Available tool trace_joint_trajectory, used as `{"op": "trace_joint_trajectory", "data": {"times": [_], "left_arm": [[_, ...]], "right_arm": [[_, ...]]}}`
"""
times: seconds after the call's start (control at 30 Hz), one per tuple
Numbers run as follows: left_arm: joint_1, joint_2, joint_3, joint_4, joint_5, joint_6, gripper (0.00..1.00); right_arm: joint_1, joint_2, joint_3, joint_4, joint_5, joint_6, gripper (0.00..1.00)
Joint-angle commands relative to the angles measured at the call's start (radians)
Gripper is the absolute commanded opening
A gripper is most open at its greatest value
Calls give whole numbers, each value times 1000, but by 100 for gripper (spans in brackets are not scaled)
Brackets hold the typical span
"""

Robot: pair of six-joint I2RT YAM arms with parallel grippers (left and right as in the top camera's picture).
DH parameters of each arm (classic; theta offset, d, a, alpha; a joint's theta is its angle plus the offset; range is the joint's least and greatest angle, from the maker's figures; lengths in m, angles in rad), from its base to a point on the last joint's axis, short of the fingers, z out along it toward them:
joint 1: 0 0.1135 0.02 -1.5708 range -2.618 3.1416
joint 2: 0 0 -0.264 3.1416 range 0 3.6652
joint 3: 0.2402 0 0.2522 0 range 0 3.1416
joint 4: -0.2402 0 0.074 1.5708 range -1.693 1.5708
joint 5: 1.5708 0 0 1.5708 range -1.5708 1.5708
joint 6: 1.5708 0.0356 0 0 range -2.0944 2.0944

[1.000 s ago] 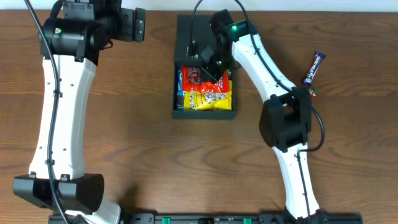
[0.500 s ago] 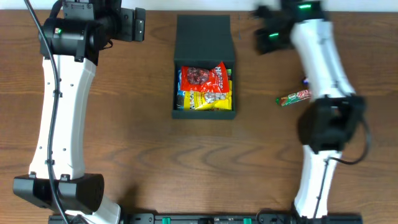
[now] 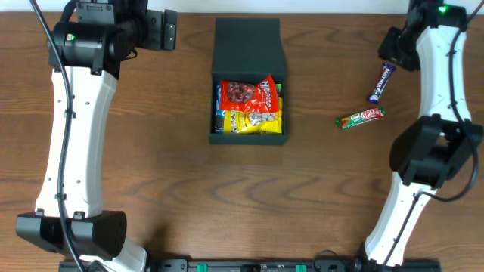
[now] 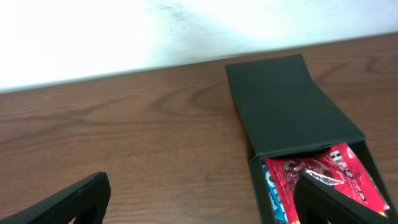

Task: Pack container
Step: 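Grasp the blue Cadbury Dairy Milk bar with the right gripper, then carry the Dairy Milk bar left and insert it into the box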

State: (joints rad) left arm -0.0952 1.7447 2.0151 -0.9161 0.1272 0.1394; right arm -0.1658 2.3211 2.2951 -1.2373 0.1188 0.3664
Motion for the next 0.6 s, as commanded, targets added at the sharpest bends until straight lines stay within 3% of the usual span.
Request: {"op": "trace_joint_trajectory", "data": {"times": [0.0, 0.57], "left_arm": [[4, -12, 10, 1, -3, 18, 95], [4, -12, 10, 2, -4, 18, 95]], "right_arm": [[1, 84, 10, -5, 57, 55, 54], [1, 270, 10, -40, 19, 22, 41]]}}
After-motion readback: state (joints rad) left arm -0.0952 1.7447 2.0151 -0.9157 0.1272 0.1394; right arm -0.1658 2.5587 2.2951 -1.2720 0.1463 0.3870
